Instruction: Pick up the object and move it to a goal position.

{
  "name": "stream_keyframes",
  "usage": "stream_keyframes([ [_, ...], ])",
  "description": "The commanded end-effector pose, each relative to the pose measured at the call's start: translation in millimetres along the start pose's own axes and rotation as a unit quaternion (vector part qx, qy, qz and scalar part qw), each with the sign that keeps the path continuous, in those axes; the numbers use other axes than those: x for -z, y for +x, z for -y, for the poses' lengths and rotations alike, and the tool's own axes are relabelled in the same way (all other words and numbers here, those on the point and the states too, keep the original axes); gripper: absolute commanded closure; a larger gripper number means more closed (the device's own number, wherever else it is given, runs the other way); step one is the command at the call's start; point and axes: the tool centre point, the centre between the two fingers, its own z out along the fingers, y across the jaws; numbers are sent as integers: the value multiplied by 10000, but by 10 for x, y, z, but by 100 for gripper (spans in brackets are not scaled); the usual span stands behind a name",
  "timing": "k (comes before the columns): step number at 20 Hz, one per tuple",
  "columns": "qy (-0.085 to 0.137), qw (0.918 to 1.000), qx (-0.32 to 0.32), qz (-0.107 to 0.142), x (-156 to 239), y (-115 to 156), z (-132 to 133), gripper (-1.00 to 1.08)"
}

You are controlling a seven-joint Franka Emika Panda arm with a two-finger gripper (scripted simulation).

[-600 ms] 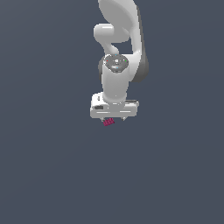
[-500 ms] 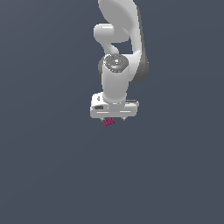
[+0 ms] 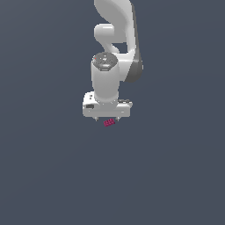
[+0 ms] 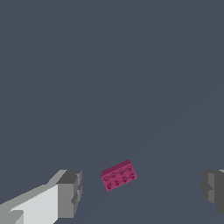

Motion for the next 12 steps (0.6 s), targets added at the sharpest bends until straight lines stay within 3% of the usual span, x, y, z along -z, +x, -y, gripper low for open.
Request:
stream_keyframes([
  [1, 3, 10000, -3, 2, -3, -2, 10, -92],
  [12, 40, 9983, -585, -2, -128, -67, 35, -92],
])
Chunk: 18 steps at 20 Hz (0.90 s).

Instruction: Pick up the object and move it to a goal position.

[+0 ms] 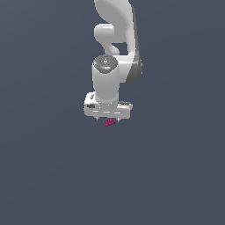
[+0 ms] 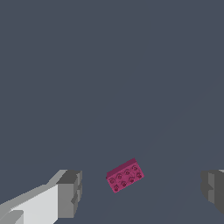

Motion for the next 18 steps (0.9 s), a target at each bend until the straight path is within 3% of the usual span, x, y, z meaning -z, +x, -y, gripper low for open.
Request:
stream_keyframes([
  [1, 13, 9998, -214, 0, -46, -26, 6, -92],
  [9, 61, 9926, -1216, -3, -251, -151, 26, -92],
  [18, 99, 9683, -2494, -5, -496, -325, 28, -92],
])
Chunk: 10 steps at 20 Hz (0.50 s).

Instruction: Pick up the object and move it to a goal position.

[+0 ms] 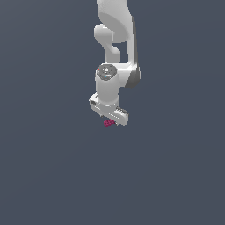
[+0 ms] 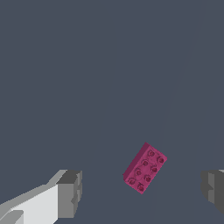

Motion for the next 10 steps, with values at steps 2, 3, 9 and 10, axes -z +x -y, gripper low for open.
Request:
stream_keyframes([
  [2, 11, 9987, -519, -6, -92, -62, -37, -92],
  [3, 14, 9978, -664, -7, -117, -79, -49, -92],
  [9, 23, 9881, -1539, -23, -264, -185, -125, -92],
  [10, 24, 9857, -1682, -26, -287, -202, -139, -92],
])
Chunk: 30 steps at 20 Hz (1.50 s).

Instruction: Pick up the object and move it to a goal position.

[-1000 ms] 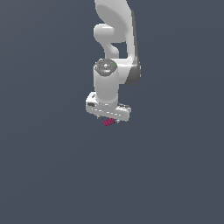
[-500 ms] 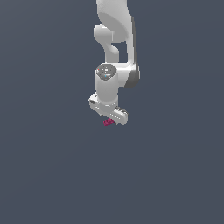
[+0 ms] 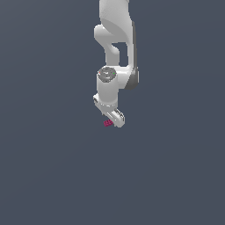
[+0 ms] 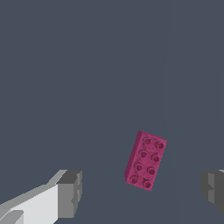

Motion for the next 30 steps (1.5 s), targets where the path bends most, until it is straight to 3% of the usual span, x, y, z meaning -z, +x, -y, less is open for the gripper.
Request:
stream_keyframes([
  [1, 4, 9993, -368, -10, -57, -32, -46, -92],
  [13, 8, 9894, -1450, -51, -219, -124, -195, -92],
  [23, 7, 9877, -1560, -55, -262, -136, -212, -92],
  [30, 7, 9875, -1575, -55, -521, -139, -220, -92],
])
